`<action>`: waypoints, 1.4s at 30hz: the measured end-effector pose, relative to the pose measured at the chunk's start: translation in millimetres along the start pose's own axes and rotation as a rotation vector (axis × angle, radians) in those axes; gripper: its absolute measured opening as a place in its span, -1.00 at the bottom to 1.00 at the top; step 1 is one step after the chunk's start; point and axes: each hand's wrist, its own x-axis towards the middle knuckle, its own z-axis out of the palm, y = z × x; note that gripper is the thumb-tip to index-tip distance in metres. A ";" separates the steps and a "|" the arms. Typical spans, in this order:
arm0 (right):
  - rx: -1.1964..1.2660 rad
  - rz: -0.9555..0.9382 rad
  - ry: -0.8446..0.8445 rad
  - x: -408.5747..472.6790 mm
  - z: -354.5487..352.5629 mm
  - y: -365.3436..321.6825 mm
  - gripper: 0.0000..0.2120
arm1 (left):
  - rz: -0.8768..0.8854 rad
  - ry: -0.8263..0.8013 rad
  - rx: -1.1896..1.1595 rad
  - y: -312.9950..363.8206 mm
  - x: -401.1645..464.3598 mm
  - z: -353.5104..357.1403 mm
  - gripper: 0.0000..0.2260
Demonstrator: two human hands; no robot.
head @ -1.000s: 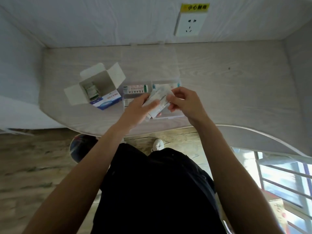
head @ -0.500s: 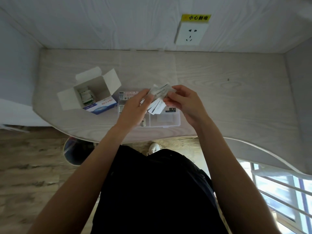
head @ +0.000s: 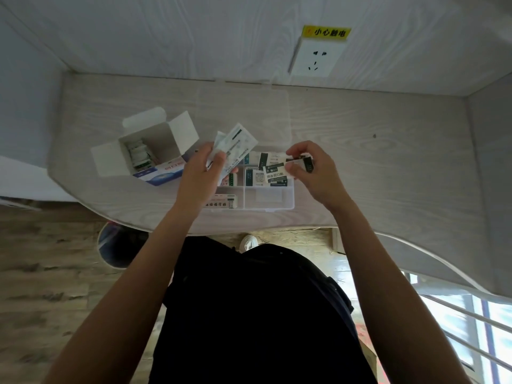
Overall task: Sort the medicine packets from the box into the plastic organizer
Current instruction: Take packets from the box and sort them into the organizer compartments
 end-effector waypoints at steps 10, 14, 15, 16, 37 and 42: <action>-0.024 -0.065 0.087 -0.6 12.0 4.1 -0.73 | -0.051 0.019 -0.010 -1.7 -8.4 -2.0 -0.74; -0.110 -0.124 0.056 -2.6 21.2 4.9 -0.79 | -0.058 0.007 -0.072 -1.6 -12.9 -4.7 -0.74; -0.125 -0.134 0.059 -1.7 23.0 6.0 -0.80 | -0.062 0.008 -0.080 -2.9 -13.6 -5.0 -0.74; -0.145 -0.149 0.066 -0.5 24.2 7.4 -0.83 | -0.065 0.006 -0.083 -5.2 -13.4 -5.2 -0.74; -0.642 -0.300 0.044 -2.4 39.4 13.4 -0.84 | -0.124 -0.031 -0.116 -4.4 -21.0 -7.1 -0.79; -0.753 -0.365 0.081 -2.2 39.5 11.6 -0.84 | -0.098 -0.030 -0.076 -0.1 -21.9 -1.7 -0.81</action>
